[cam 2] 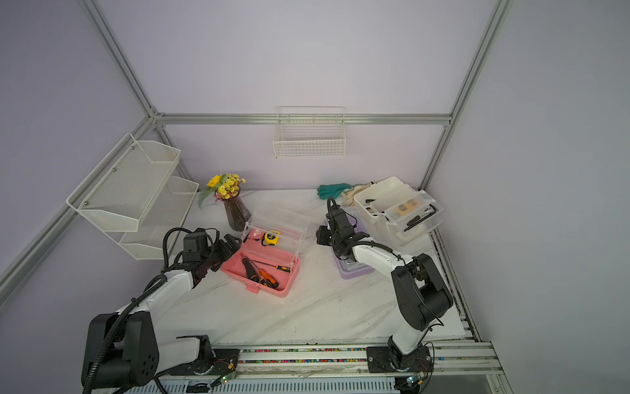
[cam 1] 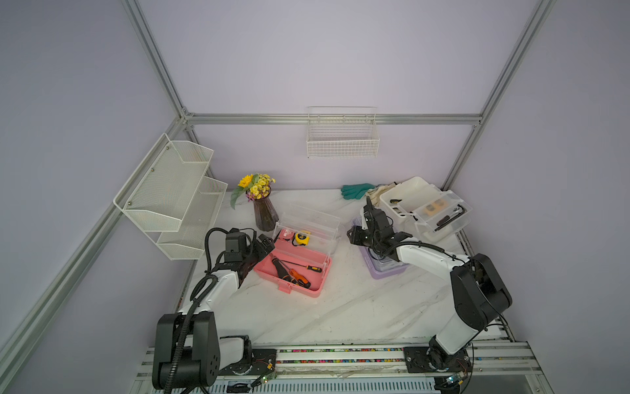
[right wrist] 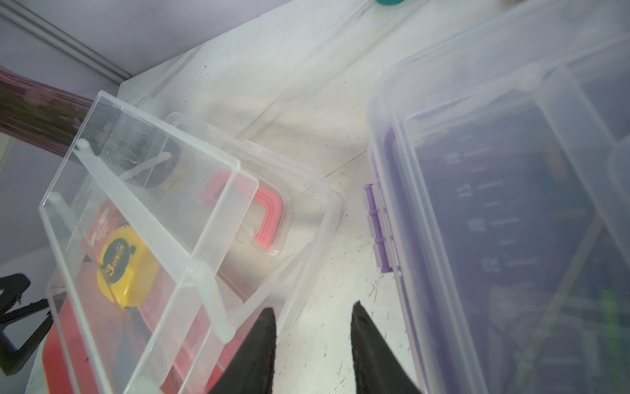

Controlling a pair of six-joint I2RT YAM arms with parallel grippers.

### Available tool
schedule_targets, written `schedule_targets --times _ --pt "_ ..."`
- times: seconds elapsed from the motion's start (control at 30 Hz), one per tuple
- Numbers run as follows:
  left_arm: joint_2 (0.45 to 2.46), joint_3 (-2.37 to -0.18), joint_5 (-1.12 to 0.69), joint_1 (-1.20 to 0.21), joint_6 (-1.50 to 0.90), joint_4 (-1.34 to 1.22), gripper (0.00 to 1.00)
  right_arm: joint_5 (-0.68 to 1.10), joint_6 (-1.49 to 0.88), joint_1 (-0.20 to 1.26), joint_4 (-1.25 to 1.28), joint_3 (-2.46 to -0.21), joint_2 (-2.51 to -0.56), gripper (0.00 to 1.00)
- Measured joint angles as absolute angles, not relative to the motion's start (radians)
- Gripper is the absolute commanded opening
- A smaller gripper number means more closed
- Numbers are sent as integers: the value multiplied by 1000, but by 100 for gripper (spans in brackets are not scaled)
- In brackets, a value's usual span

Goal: Close toolboxes
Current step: Move the toolbox to the center of the board.

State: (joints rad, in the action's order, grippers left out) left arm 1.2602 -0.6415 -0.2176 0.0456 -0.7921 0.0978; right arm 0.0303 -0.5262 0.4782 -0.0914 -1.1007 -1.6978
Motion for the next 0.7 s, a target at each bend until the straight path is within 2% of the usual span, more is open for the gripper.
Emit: schedule_targets --times 0.43,0.7 --pt "1252 -641 -232 46 -789 99 100 96 -480 453 -10 -1285 -1908 41" --pt "1246 -641 -237 46 -789 100 100 112 -484 452 -49 -1296 -2014 40"
